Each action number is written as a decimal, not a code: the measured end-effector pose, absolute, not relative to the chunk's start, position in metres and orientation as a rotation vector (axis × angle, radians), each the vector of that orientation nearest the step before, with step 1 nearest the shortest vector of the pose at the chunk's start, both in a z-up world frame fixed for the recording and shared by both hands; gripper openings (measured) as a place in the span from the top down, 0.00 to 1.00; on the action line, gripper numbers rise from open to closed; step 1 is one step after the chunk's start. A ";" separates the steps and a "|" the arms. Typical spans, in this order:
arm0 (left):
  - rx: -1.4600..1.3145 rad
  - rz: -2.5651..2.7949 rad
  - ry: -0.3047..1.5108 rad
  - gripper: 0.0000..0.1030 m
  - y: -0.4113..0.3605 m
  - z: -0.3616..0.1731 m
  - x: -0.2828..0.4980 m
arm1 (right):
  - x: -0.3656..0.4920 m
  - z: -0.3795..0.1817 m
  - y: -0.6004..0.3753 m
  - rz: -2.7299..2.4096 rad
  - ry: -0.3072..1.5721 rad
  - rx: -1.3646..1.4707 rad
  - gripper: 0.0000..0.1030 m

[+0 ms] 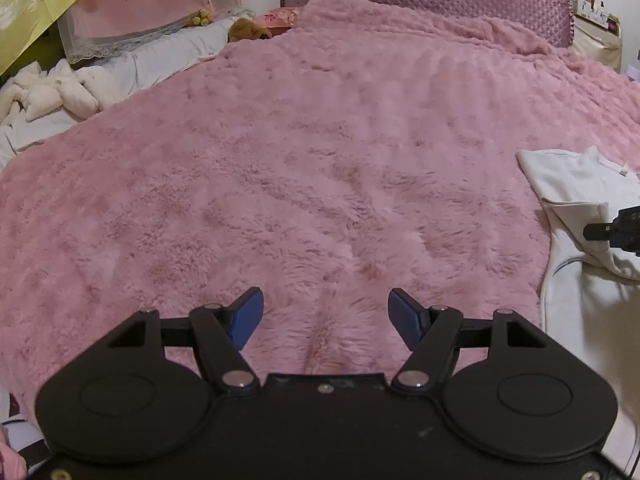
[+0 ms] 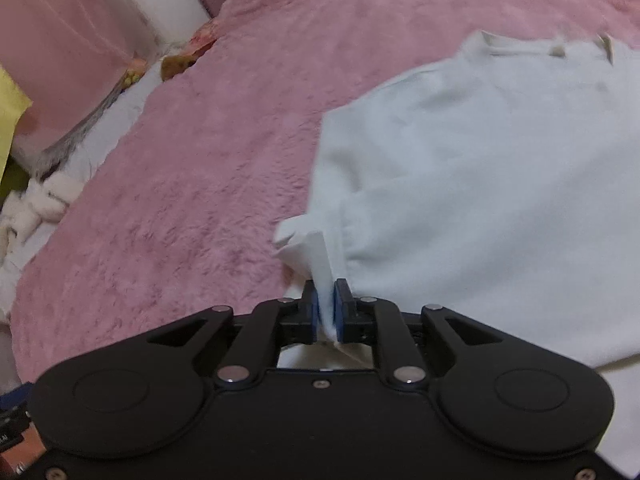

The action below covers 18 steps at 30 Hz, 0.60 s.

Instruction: Fold small clothes

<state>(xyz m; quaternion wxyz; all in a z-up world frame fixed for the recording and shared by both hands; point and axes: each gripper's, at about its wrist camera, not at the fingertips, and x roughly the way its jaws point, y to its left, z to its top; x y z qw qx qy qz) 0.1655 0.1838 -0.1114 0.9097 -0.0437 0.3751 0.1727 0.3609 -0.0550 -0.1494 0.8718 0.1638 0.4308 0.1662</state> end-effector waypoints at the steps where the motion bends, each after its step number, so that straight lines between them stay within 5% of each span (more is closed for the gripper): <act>1: -0.098 0.357 0.775 0.32 0.184 -0.112 0.166 | 0.359 -0.148 -0.062 0.348 0.891 0.347 0.93; 2: -0.106 0.355 0.776 0.32 0.183 -0.112 0.166 | 0.362 -0.146 -0.063 0.353 0.890 0.339 0.83; 3: -0.109 0.349 0.776 0.32 0.183 -0.111 0.166 | 0.364 -0.145 -0.063 0.368 0.908 0.330 0.63; 5: -0.097 0.337 0.773 0.32 0.178 -0.110 0.165 | 0.363 -0.144 -0.068 0.416 0.912 0.363 0.46; 12: -0.062 0.307 0.787 0.32 0.170 -0.114 0.170 | 0.332 -0.117 -0.076 0.400 0.729 0.273 0.47; 18: -0.077 0.307 0.802 0.32 0.170 -0.120 0.179 | 0.375 -0.147 -0.062 0.264 0.851 0.091 0.39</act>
